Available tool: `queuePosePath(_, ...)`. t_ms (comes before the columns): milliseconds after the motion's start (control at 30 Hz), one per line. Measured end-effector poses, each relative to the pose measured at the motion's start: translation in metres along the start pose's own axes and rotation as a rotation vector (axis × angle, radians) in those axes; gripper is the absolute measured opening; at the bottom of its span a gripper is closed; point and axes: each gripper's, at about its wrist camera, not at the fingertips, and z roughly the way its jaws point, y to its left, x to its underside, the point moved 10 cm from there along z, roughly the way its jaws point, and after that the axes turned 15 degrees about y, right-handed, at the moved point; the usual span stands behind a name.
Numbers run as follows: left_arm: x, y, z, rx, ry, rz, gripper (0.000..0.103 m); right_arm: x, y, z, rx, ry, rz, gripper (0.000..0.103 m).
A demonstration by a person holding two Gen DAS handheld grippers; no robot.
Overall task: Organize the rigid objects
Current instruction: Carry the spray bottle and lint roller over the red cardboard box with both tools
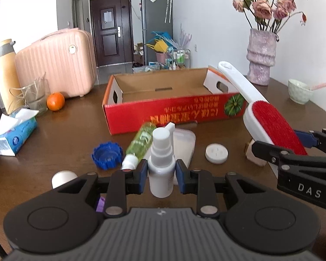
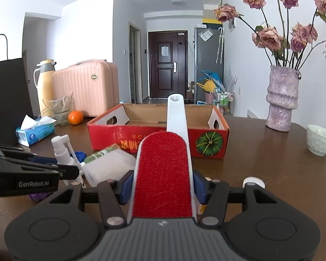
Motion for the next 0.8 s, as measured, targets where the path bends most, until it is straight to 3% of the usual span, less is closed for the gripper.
queuePosePath(433, -0.06, -0.001, -0.014, 0.002, -0.092, -0.044, 0.029, -0.047, -0.007, -0.001, 0.008, -0.056, 0.008, 0.055)
queuePosePath(800, -0.111, 0.006, -0.006, 0.009, -0.143, -0.114, 0.029, -0.096, -0.015, 0.021, 0.017, -0.085, 0.029, 0.055)
